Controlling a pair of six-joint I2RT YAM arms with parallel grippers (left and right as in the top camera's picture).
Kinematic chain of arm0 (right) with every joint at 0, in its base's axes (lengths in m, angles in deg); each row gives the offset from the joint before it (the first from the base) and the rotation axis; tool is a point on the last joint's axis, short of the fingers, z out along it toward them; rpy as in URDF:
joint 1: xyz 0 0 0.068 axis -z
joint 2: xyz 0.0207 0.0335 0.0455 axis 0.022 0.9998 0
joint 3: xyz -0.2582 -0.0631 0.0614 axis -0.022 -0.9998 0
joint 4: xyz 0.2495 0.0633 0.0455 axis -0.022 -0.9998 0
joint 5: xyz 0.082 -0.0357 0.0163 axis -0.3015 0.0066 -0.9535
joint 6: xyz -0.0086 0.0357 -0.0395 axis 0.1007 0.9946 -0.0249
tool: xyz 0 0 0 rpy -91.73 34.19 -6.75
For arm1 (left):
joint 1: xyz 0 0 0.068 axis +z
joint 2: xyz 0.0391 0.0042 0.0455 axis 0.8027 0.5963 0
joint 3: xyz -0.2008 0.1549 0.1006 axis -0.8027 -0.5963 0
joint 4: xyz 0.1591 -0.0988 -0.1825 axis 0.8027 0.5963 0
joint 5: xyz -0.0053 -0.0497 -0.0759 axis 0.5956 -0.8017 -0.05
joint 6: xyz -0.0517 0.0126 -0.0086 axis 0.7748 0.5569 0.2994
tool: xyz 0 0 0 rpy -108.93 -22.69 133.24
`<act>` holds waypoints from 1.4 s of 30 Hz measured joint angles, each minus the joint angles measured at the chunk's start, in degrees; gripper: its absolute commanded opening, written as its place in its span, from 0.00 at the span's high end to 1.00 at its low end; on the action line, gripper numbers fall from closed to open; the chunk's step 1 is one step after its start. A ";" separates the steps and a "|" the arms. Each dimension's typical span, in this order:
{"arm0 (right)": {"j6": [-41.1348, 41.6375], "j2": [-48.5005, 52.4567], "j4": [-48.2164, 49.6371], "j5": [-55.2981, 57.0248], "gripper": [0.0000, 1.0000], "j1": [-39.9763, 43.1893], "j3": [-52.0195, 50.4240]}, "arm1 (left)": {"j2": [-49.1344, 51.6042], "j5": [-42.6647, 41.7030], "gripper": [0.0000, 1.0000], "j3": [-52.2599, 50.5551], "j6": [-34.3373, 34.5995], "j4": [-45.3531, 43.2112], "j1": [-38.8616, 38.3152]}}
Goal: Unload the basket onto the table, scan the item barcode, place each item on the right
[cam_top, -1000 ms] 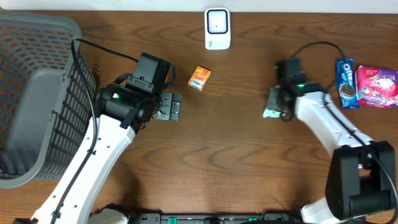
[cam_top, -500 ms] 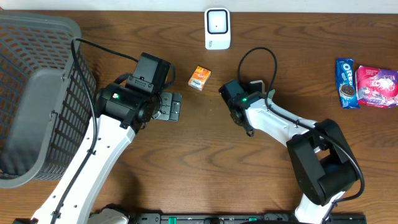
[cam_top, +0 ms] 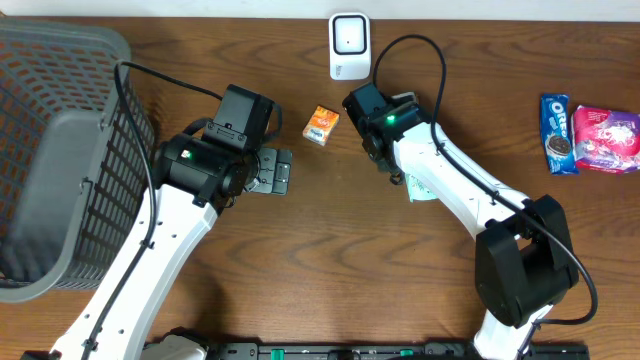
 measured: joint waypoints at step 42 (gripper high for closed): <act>-1.99 -0.22 27.71 -50.51 0.99 18.38 -12.55 | 0.00 0.00 0.02 0.00 0.00 0.00 0.00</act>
